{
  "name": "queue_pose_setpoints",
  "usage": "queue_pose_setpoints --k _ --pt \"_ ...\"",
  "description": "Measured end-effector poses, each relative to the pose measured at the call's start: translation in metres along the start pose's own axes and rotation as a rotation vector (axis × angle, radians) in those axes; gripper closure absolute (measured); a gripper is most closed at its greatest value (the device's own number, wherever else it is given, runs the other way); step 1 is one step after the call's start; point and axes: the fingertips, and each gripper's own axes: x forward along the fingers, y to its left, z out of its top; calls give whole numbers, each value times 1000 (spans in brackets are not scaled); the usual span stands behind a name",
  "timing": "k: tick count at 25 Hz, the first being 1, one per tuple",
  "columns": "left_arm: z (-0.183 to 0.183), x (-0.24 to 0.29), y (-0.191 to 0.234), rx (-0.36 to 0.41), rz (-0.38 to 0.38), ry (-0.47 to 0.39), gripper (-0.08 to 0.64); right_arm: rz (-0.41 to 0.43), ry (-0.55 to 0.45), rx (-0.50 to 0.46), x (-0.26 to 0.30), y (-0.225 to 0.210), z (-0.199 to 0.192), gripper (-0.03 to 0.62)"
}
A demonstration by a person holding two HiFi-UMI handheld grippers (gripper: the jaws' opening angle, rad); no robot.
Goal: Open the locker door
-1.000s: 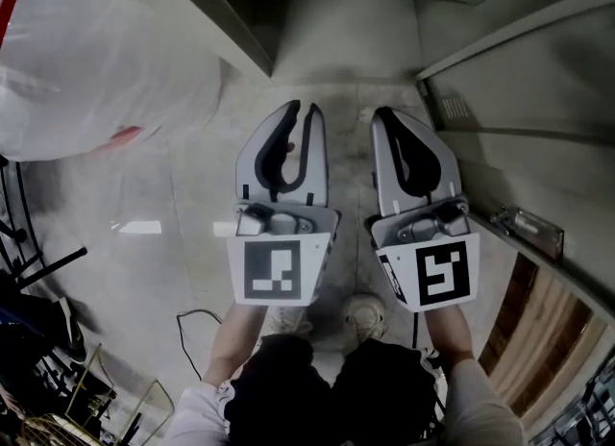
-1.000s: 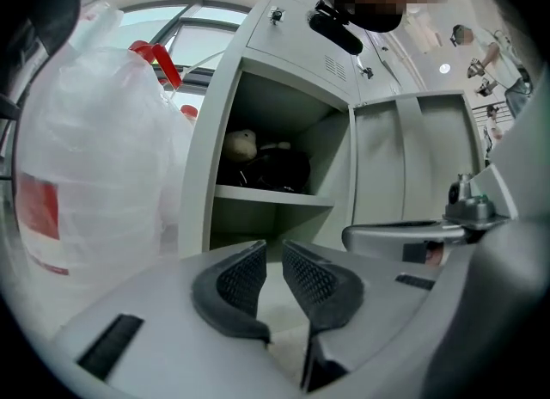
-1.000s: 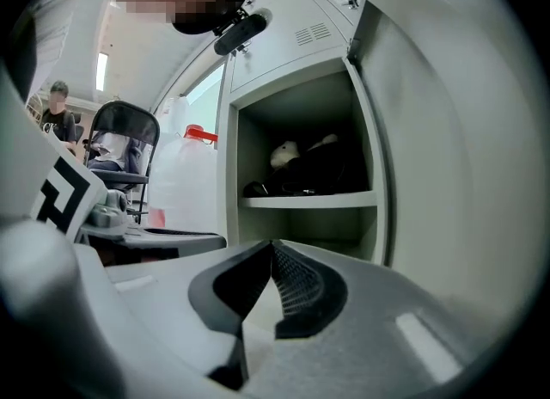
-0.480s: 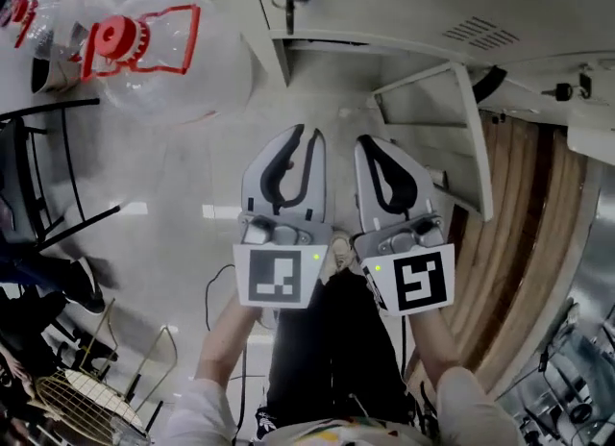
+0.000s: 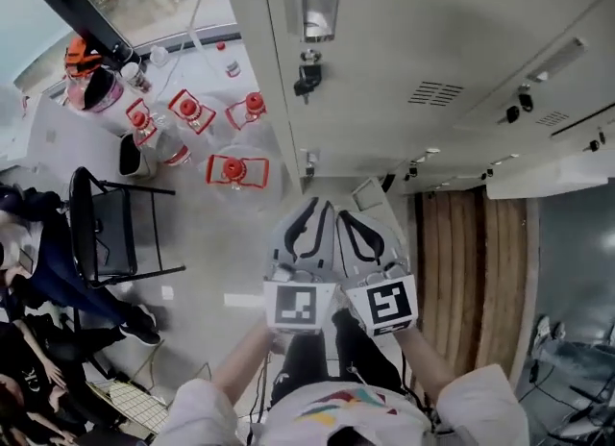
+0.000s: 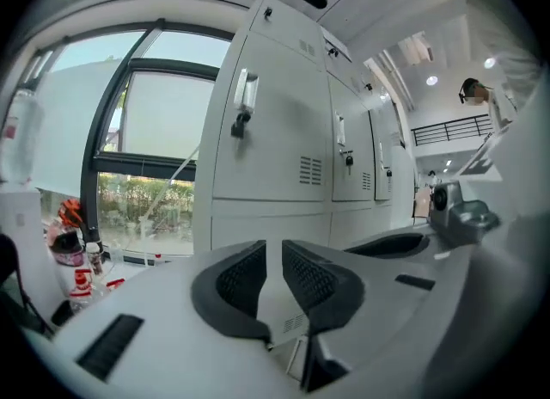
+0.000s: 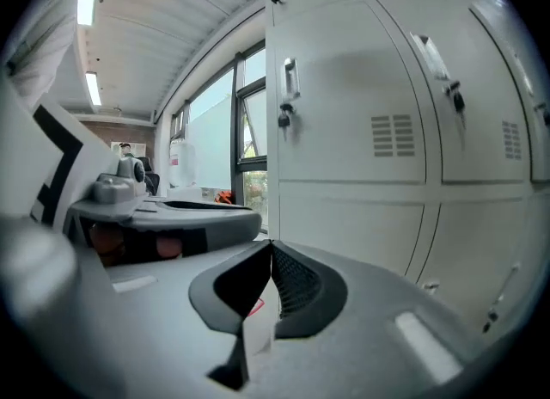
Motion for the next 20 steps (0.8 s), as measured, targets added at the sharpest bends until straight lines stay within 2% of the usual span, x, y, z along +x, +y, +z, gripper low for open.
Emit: queue_pose_setpoints --k 3,7,11,17,20 --pt "42 -35 -4 -7 42 5 514 -46 -37 -44 -30 1 54 588" --pt "68 -74 0 -14 108 -25 514 -108 -106 -46 -65 -6 98 588" --pt "79 -94 3 -33 164 -29 514 -108 -128 -49 -91 1 108 588" --pt "101 -106 -4 5 158 -82 514 -127 -230 27 -119 -1 112 588" --pt "104 -113 -6 10 153 -94 514 -143 -231 31 -124 -2 111 588"
